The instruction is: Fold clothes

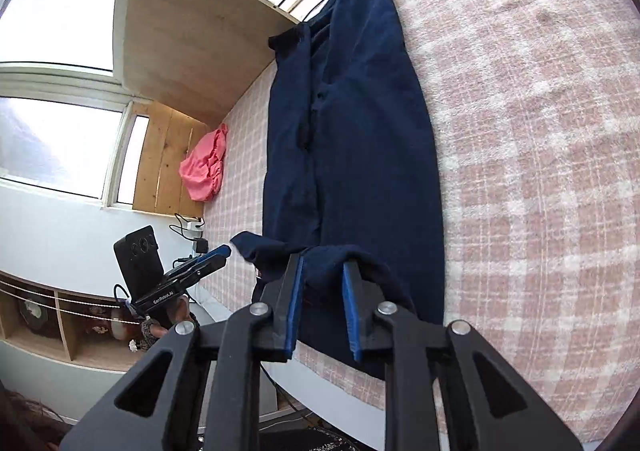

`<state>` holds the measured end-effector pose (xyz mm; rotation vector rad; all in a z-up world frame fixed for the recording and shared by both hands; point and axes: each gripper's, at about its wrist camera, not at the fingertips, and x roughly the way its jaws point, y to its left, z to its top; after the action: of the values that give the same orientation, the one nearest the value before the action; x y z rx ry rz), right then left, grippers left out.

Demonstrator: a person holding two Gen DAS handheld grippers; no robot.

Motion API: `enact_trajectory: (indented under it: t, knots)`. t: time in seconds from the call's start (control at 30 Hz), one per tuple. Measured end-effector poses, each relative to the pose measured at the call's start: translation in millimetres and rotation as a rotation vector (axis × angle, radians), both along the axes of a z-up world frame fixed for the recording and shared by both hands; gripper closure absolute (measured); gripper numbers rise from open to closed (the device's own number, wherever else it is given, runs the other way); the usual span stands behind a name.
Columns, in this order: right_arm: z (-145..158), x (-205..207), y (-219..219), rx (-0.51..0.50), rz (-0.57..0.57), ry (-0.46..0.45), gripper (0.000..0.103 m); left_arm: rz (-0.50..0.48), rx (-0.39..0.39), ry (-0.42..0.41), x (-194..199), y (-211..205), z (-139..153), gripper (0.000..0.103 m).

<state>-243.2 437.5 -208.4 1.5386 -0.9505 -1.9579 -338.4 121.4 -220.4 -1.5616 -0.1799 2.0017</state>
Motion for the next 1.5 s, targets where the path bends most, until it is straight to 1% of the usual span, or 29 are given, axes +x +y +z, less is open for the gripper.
enact_trajectory:
  t: [0.03, 0.1, 0.13, 0.17, 0.2, 0.27, 0.3, 0.33, 0.43, 0.47, 0.53, 0.6, 0.67, 0.7, 0.73, 0.77, 0.8, 0.87, 0.93, 0.97, 1.0, 1.03, 1.1, 1.17, 1.23, 1.27, 1.33, 1.43, 1.5]
  knots:
    - [2.5, -5.8, 2.6, 0.021, 0.008, 0.016, 0.083, 0.013, -0.007, 0.016, 1.7, -7.5, 4.1, 0.073]
    - [7.8, -9.9, 4.7, 0.082, 0.031, 0.050, 0.071, 0.036, -0.013, 0.050, 9.6, -21.4, 15.0, 0.068]
    - [11.7, -8.4, 3.8, 0.130, 0.049, 0.071, 0.066, 0.046, -0.011, 0.066, 15.3, -27.0, 20.6, 0.062]
    - [15.4, -4.7, 0.6, 0.173, 0.085, 0.106, 0.066, 0.051, -0.026, 0.082, 23.0, -30.9, 21.6, 0.055]
    - [15.8, -0.4, -4.7, 0.205, 0.140, 0.139, 0.066, 0.054, -0.043, 0.098, 31.0, -34.6, 22.0, 0.052]
    - [10.7, 6.1, -15.3, 0.275, 0.222, 0.168, 0.063, 0.026, -0.078, 0.083, 43.6, -31.6, 13.3, 0.052]
    - [4.0, 6.5, -20.2, 0.316, 0.243, 0.169, 0.063, 0.011, -0.085, 0.061, 46.4, -27.1, 6.9, 0.052]
    - [-2.5, 6.7, -25.2, 0.328, 0.274, 0.170, 0.063, -0.002, -0.083, 0.038, 48.5, -23.0, 0.4, 0.052]
    - [-15.9, 4.6, -43.8, 0.341, 0.340, 0.166, 0.063, 0.004, -0.110, -0.011, 47.8, -11.8, -17.4, 0.052]
    - [-16.2, 4.1, -53.7, 0.332, 0.379, 0.176, 0.063, 0.010, -0.117, -0.029, 46.8, -10.0, -22.7, 0.052]
    - [-12.4, -1.2, -77.2, 0.305, 0.475, 0.201, 0.063, 0.002, -0.096, -0.058, 45.4, -10.0, -27.5, 0.052]
    - [-13.5, -6.0, -100.6, 0.287, 0.567, 0.199, 0.063, -0.028, -0.094, -0.061, 42.7, -6.1, -27.1, 0.054]
    - [-20.8, -12.0, -115.0, 0.284, 0.621, 0.183, 0.063, -0.087, -0.072, -0.036, 37.6, 4.5, -21.1, 0.054]
    - [-25.6, -20.2, -116.5, 0.294, 0.625, 0.172, 0.063, -0.101, -0.058, -0.024, 30.6, 11.1, -18.9, 0.054]
    - [-28.5, -32.8, -114.4, 0.305, 0.607, 0.161, 0.063, -0.113, -0.044, -0.012, 23.0, 17.8, -16.9, 0.054]
    - [-27.7, -52.8, -108.2, 0.316, 0.551, 0.157, 0.063, -0.126, -0.030, 0.000, 15.4, 24.5, -14.8, 0.053]
    - [-22.7, -72.0, -97.0, 0.322, 0.470, 0.160, 0.063, -0.100, -0.080, 0.029, 4.2, 28.9, -15.0, 0.054]
    - [-11.0, -75.1, -66.6, 0.335, 0.336, 0.170, 0.063, 0.005, -0.194, 0.092, -14.2, 24.9, -14.2, 0.056]
    - [0.7, -78.1, -36.3, 0.346, 0.202, 0.178, 0.062, 0.072, -0.183, 0.097, -18.8, 9.3, -9.9, 0.055]
    - [6.5, -79.6, -21.2, 0.352, 0.135, 0.183, 0.058, 0.073, -0.166, 0.090, -14.9, 2.2, -8.0, 0.055]
    - [10.4, -77.4, -8.8, 0.354, 0.087, 0.180, 0.056, 0.070, -0.148, 0.081, -10.2, -4.8, -6.2, 0.055]
    - [8.6, -65.6, -4.0, 0.349, 0.091, 0.160, 0.056, 0.057, -0.150, 0.072, -2.8, -9.2, -5.6, 0.053]
    - [1.2, -39.1, 1.6, 0.337, 0.102, 0.113, 0.055, 0.029, -0.159, 0.053, 12.6, -17.3, -4.7, 0.053]
    - [-10.7, -10.1, 1.6, 0.347, 0.092, 0.051, 0.055, 0.003, -0.167, 0.036, 32.6, -24.3, -4.3, 0.053]
    - [-23.4, 20.0, 0.7, 0.347, 0.087, -0.007, 0.055, -0.009, -0.154, 0.006, 56.7, -33.3, -8.6, 0.053]
    - [-27.4, 34.1, -0.7, 0.350, 0.091, -0.020, 0.055, -0.013, -0.143, -0.014, 68.1, -37.2, -10.9, 0.053]
    - [-31.6, 57.2, -2.7, 0.361, 0.099, -0.021, 0.055, -0.020, -0.135, -0.043, 86.0, -41.3, -15.3, 0.053]
    - [-33.5, 79.8, -6.6, 0.368, 0.117, 0.002, 0.055, -0.036, -0.105, -0.029, 98.7, -39.7, -18.1, 0.054]
    - [-31.1, 84.8, -10.7, 0.409, 0.135, 0.042, 0.055, -0.060, -0.112, -0.023, 101.6, -32.9, -22.4, 0.055]
